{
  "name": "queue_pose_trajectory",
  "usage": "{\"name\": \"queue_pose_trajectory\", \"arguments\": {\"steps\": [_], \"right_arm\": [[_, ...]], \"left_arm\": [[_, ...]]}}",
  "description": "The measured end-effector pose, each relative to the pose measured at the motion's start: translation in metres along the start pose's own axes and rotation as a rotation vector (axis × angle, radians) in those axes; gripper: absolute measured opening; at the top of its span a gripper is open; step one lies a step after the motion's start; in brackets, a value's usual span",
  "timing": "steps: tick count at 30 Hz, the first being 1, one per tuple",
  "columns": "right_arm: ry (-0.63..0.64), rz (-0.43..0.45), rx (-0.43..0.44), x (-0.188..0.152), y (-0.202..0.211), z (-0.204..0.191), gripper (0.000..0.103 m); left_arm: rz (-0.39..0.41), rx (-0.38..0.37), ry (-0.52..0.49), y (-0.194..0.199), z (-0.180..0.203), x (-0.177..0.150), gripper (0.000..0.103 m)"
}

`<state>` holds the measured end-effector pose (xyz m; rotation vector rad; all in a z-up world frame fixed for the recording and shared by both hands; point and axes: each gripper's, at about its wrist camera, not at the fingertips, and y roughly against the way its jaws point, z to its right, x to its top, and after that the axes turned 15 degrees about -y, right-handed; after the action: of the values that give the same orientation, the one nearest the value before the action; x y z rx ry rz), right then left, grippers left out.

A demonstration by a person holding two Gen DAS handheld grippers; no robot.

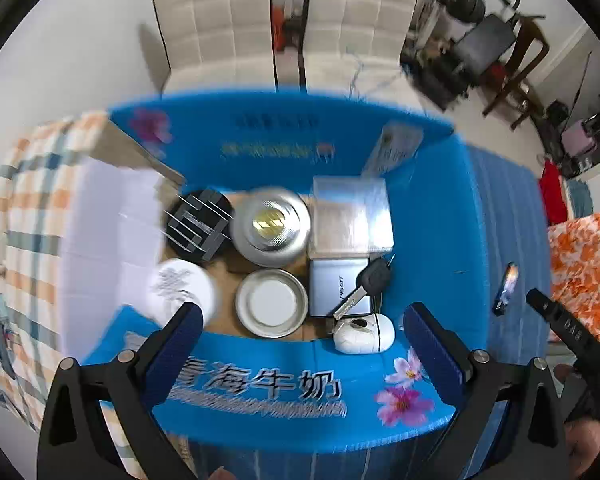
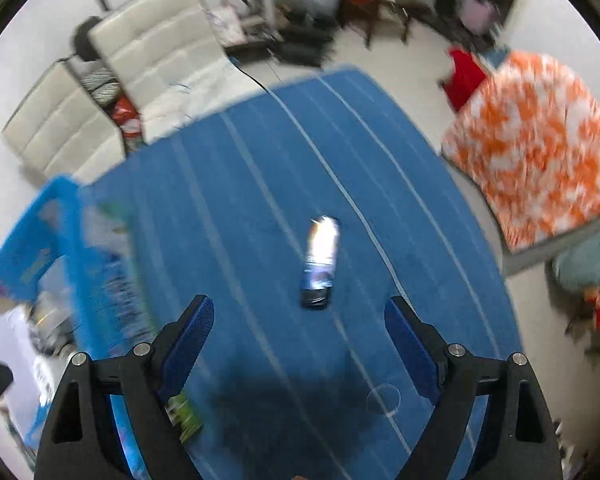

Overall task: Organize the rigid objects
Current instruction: 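Grasp the small printed can on the table with the right tool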

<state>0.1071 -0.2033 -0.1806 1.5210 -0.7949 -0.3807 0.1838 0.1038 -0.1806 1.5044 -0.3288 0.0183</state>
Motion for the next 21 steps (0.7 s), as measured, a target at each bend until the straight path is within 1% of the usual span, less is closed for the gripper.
{"name": "queue_pose_trajectory", "arguments": {"steps": [3, 6, 7, 8, 9, 10, 11, 12, 13, 14, 16, 18, 21], "right_arm": [[-0.031, -0.05, -0.019, 0.013, -0.037, 0.008, 0.09], [-0.033, -0.065, -0.036, 0.02, -0.065, 0.005, 0.088], [-0.033, -0.072, -0.046, 0.022, -0.073, 0.004, 0.082], [-0.033, -0.079, -0.061, 0.022, -0.082, 0.002, 0.071], [-0.03, -0.09, -0.085, 0.022, -0.093, 0.001, 0.063], [-0.029, -0.076, -0.092, 0.021, -0.097, 0.0, 0.062], [-0.03, -0.05, -0.095, 0.022, -0.094, -0.003, 0.058], [-0.023, -0.047, -0.1, 0.022, -0.092, -0.005, 0.055], [-0.021, -0.057, -0.107, 0.022, -0.089, -0.007, 0.043], [-0.008, -0.068, -0.124, 0.022, -0.086, -0.011, 0.026], [0.039, -0.087, -0.136, 0.018, -0.082, -0.02, 0.027], [0.068, -0.094, -0.127, 0.012, -0.078, -0.022, 0.027], [0.092, -0.07, -0.075, 0.001, -0.054, -0.025, 0.027]], "left_arm": [[-0.039, -0.004, -0.014, -0.024, 0.009, 0.005, 0.103], [-0.067, 0.006, -0.035, -0.038, 0.015, 0.009, 0.103], [-0.074, 0.007, -0.04, -0.042, 0.016, 0.01, 0.103], [-0.083, 0.01, -0.046, -0.045, 0.017, 0.012, 0.103], [-0.089, 0.011, -0.05, -0.047, 0.018, 0.013, 0.103], [-0.094, 0.013, -0.056, -0.049, 0.018, 0.014, 0.103], [-0.096, 0.014, -0.063, -0.05, 0.019, 0.015, 0.103], [-0.097, 0.013, -0.07, -0.05, 0.019, 0.015, 0.103], [-0.099, 0.008, -0.071, -0.051, 0.018, 0.015, 0.103], [-0.103, -0.002, -0.069, -0.051, 0.017, 0.015, 0.103], [-0.106, -0.024, -0.057, -0.048, 0.012, 0.015, 0.103], [-0.096, -0.014, -0.058, -0.039, 0.007, 0.014, 0.103], [-0.065, -0.014, -0.058, -0.017, -0.003, 0.01, 0.103]]}}
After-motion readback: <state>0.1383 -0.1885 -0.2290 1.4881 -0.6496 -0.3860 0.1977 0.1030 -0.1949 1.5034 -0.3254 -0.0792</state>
